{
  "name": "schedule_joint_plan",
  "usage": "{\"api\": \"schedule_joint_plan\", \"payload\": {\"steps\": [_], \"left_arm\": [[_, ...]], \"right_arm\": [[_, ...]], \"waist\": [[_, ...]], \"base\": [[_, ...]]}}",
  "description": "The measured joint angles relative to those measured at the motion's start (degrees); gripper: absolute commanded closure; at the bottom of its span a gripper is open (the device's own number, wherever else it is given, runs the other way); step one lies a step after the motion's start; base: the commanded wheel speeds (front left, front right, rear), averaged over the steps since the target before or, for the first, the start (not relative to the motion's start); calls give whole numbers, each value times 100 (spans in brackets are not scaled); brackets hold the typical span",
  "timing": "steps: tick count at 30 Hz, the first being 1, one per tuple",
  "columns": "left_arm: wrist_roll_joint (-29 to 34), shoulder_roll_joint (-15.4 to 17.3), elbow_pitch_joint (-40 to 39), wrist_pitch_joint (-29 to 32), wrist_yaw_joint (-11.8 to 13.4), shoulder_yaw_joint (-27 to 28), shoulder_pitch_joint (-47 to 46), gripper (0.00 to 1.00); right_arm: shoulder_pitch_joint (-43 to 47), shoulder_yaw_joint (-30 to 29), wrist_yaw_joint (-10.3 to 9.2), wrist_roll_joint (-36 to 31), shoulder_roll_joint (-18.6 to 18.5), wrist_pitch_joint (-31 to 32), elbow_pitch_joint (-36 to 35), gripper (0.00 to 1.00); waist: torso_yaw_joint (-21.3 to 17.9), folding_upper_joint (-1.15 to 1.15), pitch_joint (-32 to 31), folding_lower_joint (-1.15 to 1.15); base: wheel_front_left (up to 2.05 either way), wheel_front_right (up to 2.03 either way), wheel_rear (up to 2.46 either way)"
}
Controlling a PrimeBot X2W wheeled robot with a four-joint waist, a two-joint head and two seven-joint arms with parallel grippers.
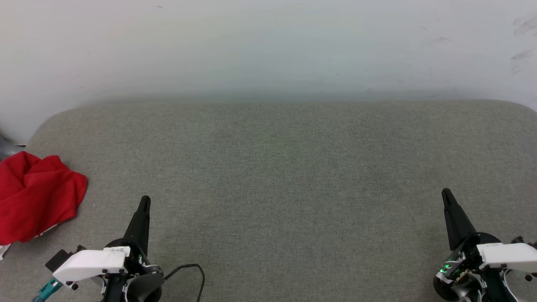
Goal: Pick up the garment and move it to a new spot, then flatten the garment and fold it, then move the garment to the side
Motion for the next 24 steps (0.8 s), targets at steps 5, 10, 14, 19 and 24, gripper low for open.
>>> {"api": "schedule_joint_plan", "payload": {"steps": [5,10,14,19,24], "left_arm": [[0,0,0,0,0,0,0,100],[0,0,0,0,0,0,0,100],[0,0,0,0,0,0,0,100],[0,0,0,0,0,0,0,100],[0,0,0,0,0,0,0,100]], "right_arm": [[0,0,0,0,0,0,0,100],[0,0,0,0,0,0,0,100],[0,0,0,0,0,0,0,100],[0,0,0,0,0,0,0,100],[0,0,0,0,0,0,0,100]], "waist": [[0,0,0,0],[0,0,0,0],[0,0,0,0],[0,0,0,0],[0,0,0,0]], "base": [[0,0,0],[0,0,0],[0,0,0],[0,0,0],[0,0,0]]}}
